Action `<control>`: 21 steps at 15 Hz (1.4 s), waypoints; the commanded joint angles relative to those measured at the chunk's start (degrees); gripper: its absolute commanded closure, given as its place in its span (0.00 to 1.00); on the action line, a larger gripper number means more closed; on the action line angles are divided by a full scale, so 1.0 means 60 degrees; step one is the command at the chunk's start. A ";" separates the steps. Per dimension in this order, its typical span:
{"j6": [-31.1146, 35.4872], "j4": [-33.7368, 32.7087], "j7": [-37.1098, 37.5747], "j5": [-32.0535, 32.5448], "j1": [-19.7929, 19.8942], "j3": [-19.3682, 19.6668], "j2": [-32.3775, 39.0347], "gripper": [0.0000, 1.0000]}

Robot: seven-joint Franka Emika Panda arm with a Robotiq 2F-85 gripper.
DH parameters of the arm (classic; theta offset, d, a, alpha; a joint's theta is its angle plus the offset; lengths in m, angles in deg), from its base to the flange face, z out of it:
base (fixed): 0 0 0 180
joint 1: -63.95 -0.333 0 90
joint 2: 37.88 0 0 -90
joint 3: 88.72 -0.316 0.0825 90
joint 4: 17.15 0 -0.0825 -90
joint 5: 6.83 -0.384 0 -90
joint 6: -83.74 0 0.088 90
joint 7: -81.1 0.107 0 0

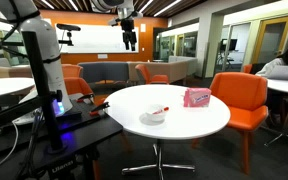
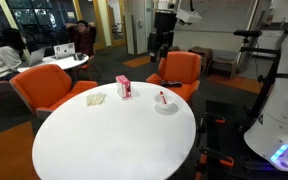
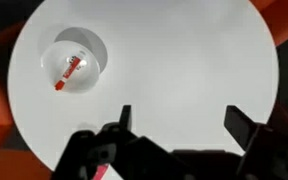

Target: Pick up the marker from the bowl and place it on the table

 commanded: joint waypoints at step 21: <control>0.5357 -0.2519 0.0164 -0.0564 0.1447 0.1256 0.7941 0.00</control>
